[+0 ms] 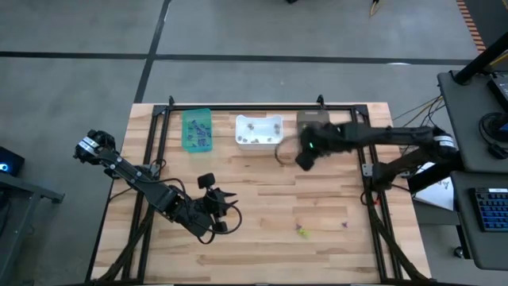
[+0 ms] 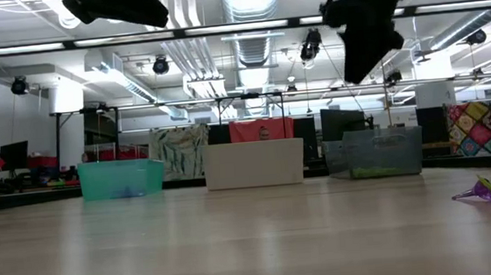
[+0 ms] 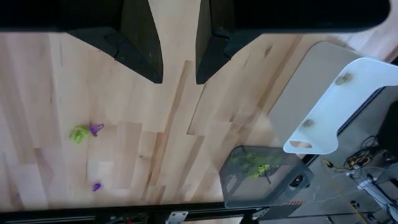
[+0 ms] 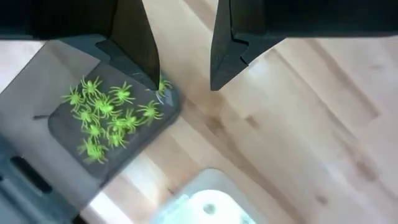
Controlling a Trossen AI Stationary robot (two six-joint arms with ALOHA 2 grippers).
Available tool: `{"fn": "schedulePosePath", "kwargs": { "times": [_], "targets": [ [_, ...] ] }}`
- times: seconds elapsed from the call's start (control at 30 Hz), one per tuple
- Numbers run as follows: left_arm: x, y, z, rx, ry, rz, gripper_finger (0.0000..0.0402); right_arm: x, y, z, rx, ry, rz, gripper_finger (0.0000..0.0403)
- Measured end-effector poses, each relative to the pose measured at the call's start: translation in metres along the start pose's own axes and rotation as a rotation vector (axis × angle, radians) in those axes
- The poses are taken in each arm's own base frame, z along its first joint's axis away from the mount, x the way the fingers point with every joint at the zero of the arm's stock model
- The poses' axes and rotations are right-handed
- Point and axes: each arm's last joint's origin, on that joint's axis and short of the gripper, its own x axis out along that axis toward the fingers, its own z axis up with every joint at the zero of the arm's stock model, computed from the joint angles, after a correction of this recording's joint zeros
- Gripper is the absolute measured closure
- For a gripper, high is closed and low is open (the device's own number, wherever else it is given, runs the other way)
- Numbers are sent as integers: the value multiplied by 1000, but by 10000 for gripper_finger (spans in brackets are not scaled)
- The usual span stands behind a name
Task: Sort Halloween decoration
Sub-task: Put the purple witch toy into the light blue bin
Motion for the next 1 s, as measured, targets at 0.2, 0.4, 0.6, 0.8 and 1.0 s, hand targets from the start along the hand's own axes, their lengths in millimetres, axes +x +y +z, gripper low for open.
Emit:
{"fn": "schedulePosePath", "kwargs": {
  "times": [0.2,0.4,0.6,0.8,1.0],
  "targets": [
    [0,-2,3,-31,-23,-18,323,-23,44,-44,-92,-95,93,275],
    [0,-4,6,-60,-38,-51,323,-26,84,-90,-70,-101,207,275],
    [0,-4,8,-73,-48,-58,323,-17,113,-127,-66,-38,230,275],
    [0,-5,8,-80,-54,-61,323,-3,135,-158,-73,138,228,275],
    [0,-5,8,-81,-56,-62,323,11,147,-185,-62,435,221,275]
  ]
}}
